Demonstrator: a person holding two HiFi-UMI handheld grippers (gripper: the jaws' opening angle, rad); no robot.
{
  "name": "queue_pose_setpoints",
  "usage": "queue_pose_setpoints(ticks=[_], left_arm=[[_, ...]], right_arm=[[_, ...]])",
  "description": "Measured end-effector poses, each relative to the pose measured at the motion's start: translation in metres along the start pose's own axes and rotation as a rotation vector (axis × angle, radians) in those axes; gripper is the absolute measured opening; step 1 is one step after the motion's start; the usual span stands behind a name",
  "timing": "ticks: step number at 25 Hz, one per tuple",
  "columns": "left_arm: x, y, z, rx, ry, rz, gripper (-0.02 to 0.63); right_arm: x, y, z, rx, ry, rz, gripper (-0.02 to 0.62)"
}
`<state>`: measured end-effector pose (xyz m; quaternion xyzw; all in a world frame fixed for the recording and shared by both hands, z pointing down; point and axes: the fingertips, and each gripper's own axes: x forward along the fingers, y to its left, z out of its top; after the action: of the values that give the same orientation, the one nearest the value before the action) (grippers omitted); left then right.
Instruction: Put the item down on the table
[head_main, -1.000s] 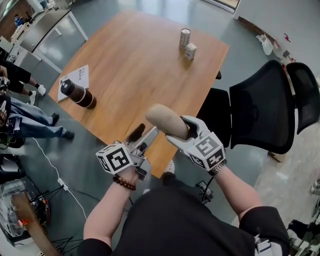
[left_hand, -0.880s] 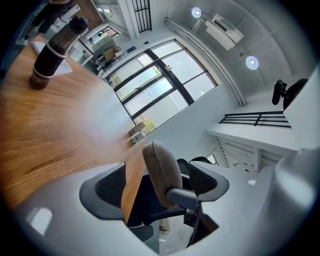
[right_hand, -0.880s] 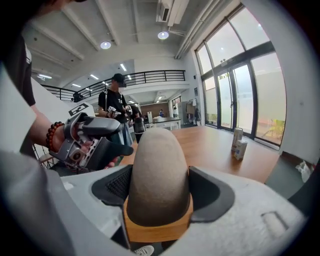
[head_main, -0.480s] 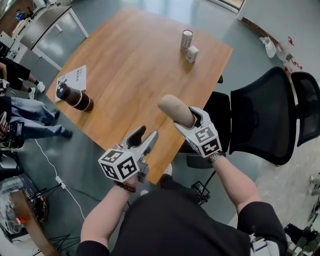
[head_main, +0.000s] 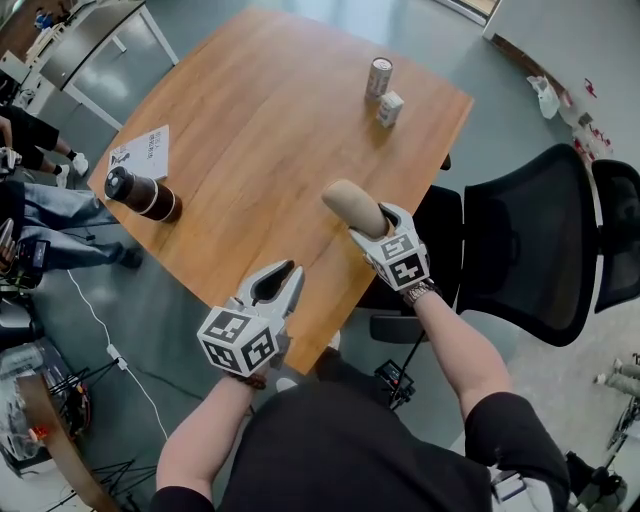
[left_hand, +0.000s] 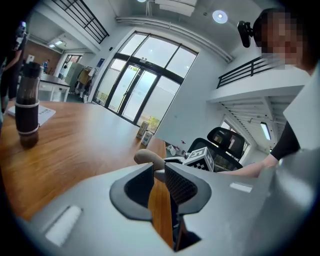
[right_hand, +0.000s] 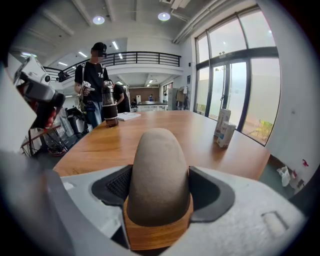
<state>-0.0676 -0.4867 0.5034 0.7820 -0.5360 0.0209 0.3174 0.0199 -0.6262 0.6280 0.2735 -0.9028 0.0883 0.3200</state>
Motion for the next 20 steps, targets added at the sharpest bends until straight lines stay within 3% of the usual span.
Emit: queue_pose_setpoints(ticks=[7, 20], left_arm=[[0.003, -0.002, -0.004, 0.034, 0.018, 0.007, 0.029], [0.006, 0.004, -0.003, 0.045, 0.026, 0.027, 0.009]], right_arm=[[0.028, -0.006, -0.015, -0.026, 0.047, 0.014, 0.333], [0.050, -0.004, -0.023, -0.062, 0.075, 0.038, 0.334]])
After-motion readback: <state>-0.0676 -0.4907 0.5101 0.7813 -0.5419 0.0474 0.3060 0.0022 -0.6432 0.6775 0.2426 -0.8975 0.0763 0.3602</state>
